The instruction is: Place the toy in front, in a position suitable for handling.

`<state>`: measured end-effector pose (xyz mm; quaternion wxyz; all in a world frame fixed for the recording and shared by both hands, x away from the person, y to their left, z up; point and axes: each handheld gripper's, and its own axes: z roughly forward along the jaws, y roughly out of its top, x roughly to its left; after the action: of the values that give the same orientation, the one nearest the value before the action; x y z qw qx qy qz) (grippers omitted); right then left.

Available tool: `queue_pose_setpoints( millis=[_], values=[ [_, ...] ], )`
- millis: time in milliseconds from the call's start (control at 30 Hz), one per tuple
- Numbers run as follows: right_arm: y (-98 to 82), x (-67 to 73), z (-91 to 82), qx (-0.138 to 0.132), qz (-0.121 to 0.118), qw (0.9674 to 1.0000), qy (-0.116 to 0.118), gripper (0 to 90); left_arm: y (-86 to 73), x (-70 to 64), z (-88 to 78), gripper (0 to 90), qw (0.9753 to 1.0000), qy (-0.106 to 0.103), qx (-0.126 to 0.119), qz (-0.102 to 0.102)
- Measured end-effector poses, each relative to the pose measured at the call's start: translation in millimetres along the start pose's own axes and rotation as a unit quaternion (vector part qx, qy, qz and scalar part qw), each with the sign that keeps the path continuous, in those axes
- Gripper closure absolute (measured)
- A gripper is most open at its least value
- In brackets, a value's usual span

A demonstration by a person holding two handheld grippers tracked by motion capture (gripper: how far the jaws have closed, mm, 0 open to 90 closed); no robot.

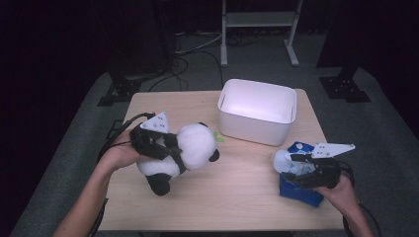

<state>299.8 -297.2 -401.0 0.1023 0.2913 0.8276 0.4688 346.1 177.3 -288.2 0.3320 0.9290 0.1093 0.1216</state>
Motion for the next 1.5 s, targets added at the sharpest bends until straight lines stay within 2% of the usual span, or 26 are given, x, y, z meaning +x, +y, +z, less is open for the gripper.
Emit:
queue_pose_setpoints(
  millis=[300,467,567,700,900,1100,1367,1500],
  values=[
    [-1.4,-3.3,-3.9,-0.003,0.006,1.0000,0.000,21.5,35.2,-12.2,26.7,52.0,0.9985,-0.035,0.011,0.041],
    [-1.9,-4.0,-3.9,-0.002,0.005,1.0000,0.000,21.5,47.3,-17.2,51.7,52.0,0.9969,-0.053,0.020,0.055],
    [-2.4,-4.6,-4.0,-0.002,0.006,1.0000,0.000,21.5,52.9,-20.7,67.5,51.9,0.9949,-0.067,0.031,0.069],
    [-3.4,-5.4,-4.7,-0.001,0.006,1.0000,-0.001,21.5,56.9,-23.9,89.0,51.9,0.9930,-0.073,0.049,0.079],
    [-3.7,-5.8,-6.9,-0.004,0.008,1.0000,-0.003,21.5,57.0,-25.3,115.5,51.9,0.9912,-0.083,0.062,0.083],
    [-4.3,-6.0,-7.3,-0.003,0.008,1.0000,-0.003,21.5,50.6,-27.7,134.5,51.8,0.9891,-0.091,0.080,0.084],
    [-3.9,-5.1,-4.1,0.002,0.007,1.0000,-0.003,21.5,40.5,-29.3,137.9,49.9,0.9916,-0.093,0.062,0.065],
    [-3.7,-5.0,-2.0,0.007,0.006,1.0000,-0.003,21.5,37.7,-27.6,137.1,47.0,0.9919,-0.097,0.055,0.060]
  ],
)
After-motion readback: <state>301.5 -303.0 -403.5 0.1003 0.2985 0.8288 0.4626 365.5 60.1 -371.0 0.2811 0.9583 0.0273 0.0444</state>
